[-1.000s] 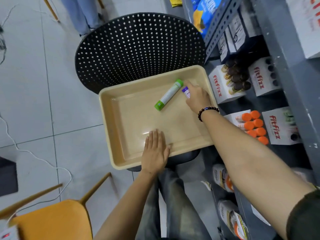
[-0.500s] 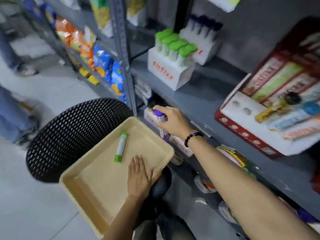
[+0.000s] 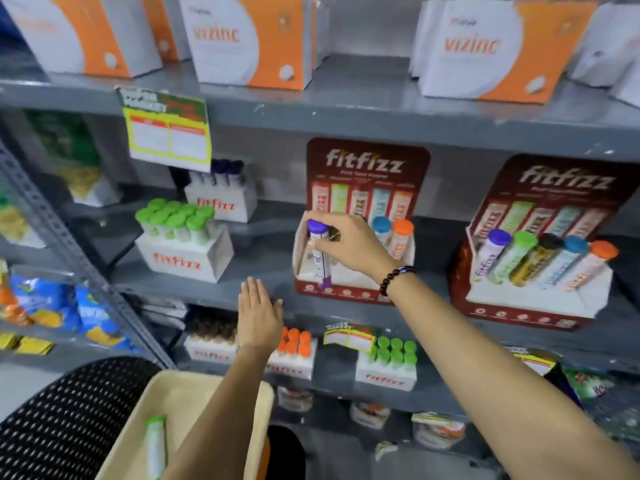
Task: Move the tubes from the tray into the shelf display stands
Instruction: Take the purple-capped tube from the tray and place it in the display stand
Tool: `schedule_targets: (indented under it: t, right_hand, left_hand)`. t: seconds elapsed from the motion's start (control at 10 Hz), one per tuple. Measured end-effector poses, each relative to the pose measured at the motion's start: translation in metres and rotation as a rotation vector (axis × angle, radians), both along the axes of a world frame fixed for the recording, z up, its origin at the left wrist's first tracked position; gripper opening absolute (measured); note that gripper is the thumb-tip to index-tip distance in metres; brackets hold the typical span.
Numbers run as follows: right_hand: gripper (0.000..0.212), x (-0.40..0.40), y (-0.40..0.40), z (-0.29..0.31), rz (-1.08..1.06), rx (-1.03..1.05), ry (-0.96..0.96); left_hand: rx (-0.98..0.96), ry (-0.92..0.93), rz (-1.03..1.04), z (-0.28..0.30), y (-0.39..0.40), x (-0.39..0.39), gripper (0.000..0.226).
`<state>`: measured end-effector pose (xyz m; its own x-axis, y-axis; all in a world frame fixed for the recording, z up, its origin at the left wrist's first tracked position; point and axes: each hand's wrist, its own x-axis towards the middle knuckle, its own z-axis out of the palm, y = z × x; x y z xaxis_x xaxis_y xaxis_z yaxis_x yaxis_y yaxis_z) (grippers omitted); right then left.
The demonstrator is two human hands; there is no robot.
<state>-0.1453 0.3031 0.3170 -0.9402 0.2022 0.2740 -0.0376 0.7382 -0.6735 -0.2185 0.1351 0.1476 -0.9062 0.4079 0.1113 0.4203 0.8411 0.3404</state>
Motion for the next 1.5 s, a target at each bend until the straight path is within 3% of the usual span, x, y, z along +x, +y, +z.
schedule_targets:
  t: [0.3, 0.6, 0.7, 1.0, 1.1, 1.4, 1.5]
  right_hand:
    - [0.047, -0.007, 0.033, 0.025, -0.067, 0.003, 0.021]
    - [0.049, -0.030, 0.038, 0.038, -0.072, 0.026, -0.107]
    - [0.051, -0.035, 0.039, 0.043, -0.043, 0.083, -0.145]
    - [0.030, -0.038, 0.036, 0.055, 0.008, 0.325, -0.192]
    - [0.033, -0.040, 0.036, 0.054, -0.034, 0.356, -0.216]
    - [0.021, -0.040, 0.034, 0.057, -0.041, 0.277, -0.256]
    - [0.027, -0.045, 0.029, 0.051, -0.064, 0.277, -0.233]
  left_hand:
    - [-0.218, -0.080, -0.064, -0.011, 0.033, -0.014, 0.068]
    - [-0.252, -0.104, -0.063, -0.010, 0.033, -0.013, 0.066]
    - [-0.256, -0.112, -0.064, -0.009, 0.033, -0.013, 0.066]
    - [-0.289, -0.128, -0.075, -0.008, 0.032, -0.013, 0.068]
    - [-0.304, -0.130, -0.075, -0.008, 0.033, -0.013, 0.068]
    - [-0.304, -0.124, -0.073, -0.009, 0.034, -0.014, 0.068]
    - [-0.306, -0.124, -0.071, -0.010, 0.033, -0.015, 0.068]
